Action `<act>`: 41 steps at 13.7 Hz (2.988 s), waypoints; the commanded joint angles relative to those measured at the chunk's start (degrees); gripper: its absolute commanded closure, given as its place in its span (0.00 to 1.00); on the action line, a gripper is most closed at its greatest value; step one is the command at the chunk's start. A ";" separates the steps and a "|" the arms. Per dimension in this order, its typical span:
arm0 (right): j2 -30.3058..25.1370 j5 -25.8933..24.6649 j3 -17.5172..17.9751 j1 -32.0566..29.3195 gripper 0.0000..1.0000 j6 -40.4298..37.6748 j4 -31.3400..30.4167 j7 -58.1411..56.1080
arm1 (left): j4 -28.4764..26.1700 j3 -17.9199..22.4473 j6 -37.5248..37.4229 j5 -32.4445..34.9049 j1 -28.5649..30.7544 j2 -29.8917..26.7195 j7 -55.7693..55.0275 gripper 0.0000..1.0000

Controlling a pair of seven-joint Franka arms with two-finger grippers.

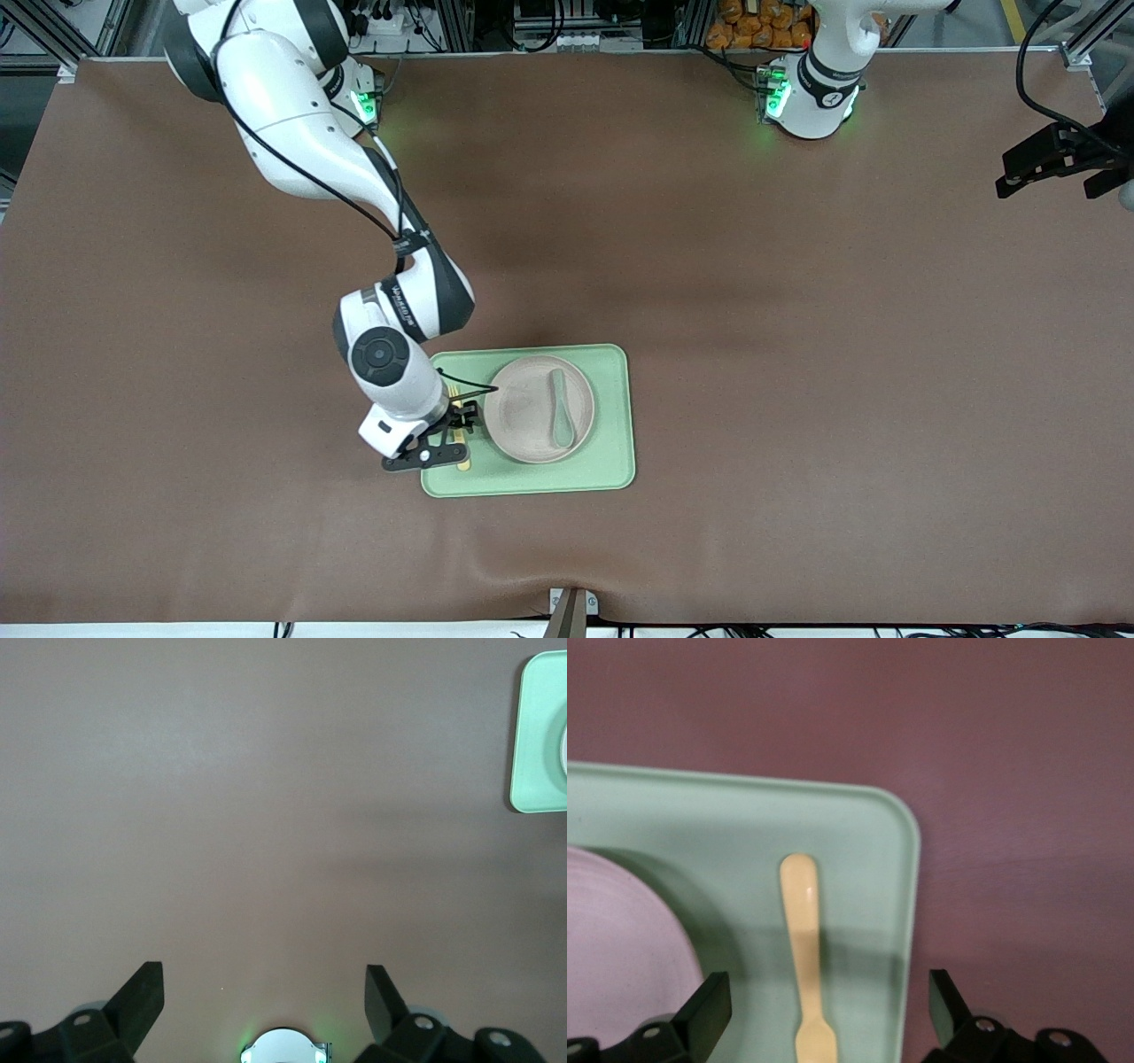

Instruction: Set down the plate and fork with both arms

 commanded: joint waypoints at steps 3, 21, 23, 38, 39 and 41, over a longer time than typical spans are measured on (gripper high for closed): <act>-5.00 -0.20 6.49 -10.17 0.00 -1.52 -0.78 -0.48 | -0.06 -0.44 0.11 0.67 -0.34 -0.56 0.68 0.00; -41.72 -0.63 12.84 -27.07 0.00 -41.61 -6.10 -4.70 | -0.42 -1.49 1.17 0.23 -0.34 -0.74 3.76 0.00; -47.96 -0.55 11.88 -27.35 0.00 -39.78 -13.74 -4.61 | -0.42 -1.93 1.17 0.32 -0.34 -0.74 3.76 0.00; -49.22 -2.22 7.92 -26.30 0.00 -40.91 -12.64 -5.93 | -0.42 -2.02 1.43 0.32 -0.07 -0.74 3.93 0.00; -49.31 -2.22 7.84 -26.47 0.00 -40.64 -12.64 -6.02 | -0.33 -2.11 1.43 0.32 -0.07 -0.74 3.93 0.00; -49.31 -2.22 7.22 -26.47 0.00 -40.64 -12.64 -6.10 | -0.33 -2.11 1.43 0.32 -0.16 -0.74 3.93 0.00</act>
